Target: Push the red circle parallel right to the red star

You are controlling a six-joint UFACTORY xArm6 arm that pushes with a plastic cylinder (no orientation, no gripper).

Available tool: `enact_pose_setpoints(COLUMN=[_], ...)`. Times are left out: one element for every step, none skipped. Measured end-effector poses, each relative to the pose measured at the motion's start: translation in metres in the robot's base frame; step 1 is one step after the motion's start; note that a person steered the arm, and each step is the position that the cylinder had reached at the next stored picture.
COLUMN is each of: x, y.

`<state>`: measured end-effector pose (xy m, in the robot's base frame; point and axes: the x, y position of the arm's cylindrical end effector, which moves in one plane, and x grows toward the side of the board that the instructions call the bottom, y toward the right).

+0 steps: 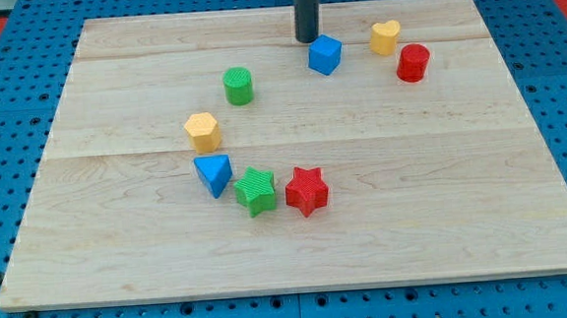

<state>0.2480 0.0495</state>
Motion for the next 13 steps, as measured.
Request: enact_pose_setpoints(x=[0.01,0.034,0.036,-0.007,-0.034,-0.013,0.034,0.08,0.032,0.008,0.038,0.085,0.086], y=[0.025,0.025,0.024,0.025,0.068,0.079,0.08,0.079,0.073,0.106,0.154,0.155,0.083])
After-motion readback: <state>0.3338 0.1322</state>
